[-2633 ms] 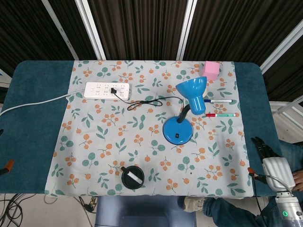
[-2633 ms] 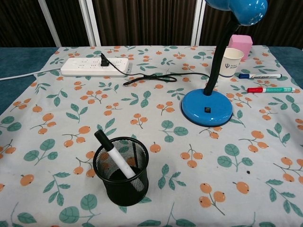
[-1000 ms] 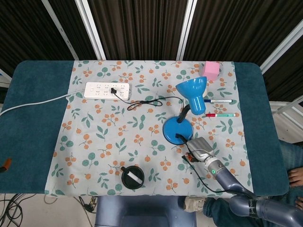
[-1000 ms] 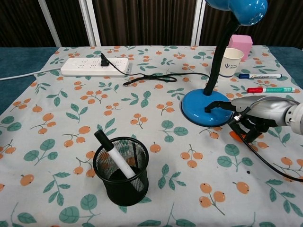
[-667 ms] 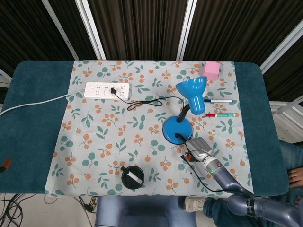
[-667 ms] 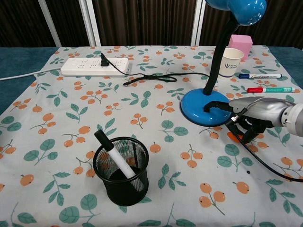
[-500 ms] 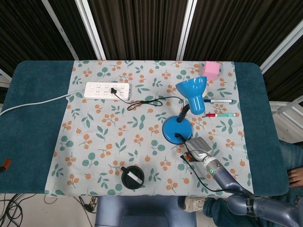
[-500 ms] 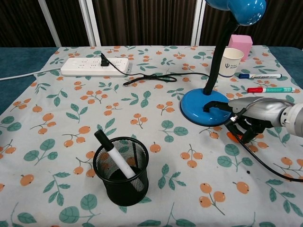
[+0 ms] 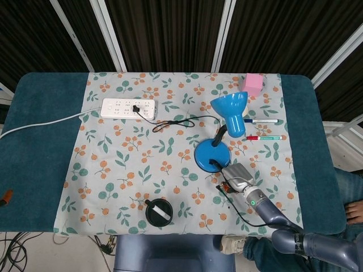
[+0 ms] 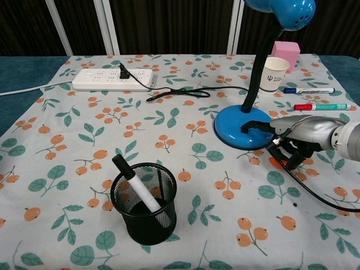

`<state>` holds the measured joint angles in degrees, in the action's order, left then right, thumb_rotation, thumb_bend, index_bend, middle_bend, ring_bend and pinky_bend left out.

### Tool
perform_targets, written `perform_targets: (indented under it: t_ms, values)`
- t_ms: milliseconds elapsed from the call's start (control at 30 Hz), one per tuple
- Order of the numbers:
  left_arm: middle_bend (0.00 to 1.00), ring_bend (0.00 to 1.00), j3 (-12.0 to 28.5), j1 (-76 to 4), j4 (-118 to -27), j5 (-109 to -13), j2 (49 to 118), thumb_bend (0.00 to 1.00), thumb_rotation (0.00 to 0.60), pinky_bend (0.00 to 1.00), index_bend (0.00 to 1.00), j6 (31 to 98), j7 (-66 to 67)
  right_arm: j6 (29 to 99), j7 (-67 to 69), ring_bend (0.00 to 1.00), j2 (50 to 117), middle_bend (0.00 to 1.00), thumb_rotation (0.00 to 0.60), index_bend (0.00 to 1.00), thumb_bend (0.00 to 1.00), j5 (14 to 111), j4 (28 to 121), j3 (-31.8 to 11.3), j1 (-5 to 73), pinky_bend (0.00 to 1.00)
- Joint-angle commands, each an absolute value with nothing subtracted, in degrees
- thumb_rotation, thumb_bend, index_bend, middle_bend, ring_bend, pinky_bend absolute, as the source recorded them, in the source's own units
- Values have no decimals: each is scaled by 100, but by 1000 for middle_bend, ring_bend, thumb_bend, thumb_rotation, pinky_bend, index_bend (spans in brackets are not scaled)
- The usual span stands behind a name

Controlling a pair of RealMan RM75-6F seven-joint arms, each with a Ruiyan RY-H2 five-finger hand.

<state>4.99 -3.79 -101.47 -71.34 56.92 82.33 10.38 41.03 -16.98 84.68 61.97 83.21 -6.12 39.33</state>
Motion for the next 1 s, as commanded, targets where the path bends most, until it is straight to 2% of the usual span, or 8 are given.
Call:
perform_targets:
  t_ms: [33,133,300,467,533,600,633,1000]
  values:
    - [40,0,500,-374,-10147,-7137,5687,279,600,106,35,8242,1027,4212,-1689,806,8382,747,600,32,564,6157,8428,-659,3933,1000]
    - [40,0,499,-370,-10148,-7140,5682,279,600,106,36,8246,1015,4458,-1633,771,8227,695,600,32,563,6197,8644,-722,3856,1000]
    - [40,0,496,-365,-10153,-7146,5677,279,600,106,36,8252,1009,5076,-1524,495,7689,403,600,32,556,6438,9298,-751,3559,1000]
    - [40,0,484,-360,-10173,-7169,5684,279,600,106,36,8274,1052,5665,-1668,236,7064,193,600,30,435,6727,9883,-571,3190,995]
    - [40,0,473,-367,-10182,-7174,5697,279,600,106,36,8262,1088,5957,-1749,177,6856,144,600,26,408,6919,10050,-452,3005,679]
    - [40,0,463,-377,-10194,-7182,5709,279,600,106,36,8250,1130,6311,-1796,132,6691,103,600,24,393,7132,10157,-330,2783,117]
    - [40,0,458,-380,-10199,-7188,5716,279,600,106,36,8249,1152,6491,-1798,121,6632,94,600,24,393,7236,10193,-274,2669,27]
    - [40,0,421,-384,-10261,-7235,5770,280,600,106,36,8285,1326,7869,-795,60,6240,41,600,24,385,7974,9974,312,1466,0]
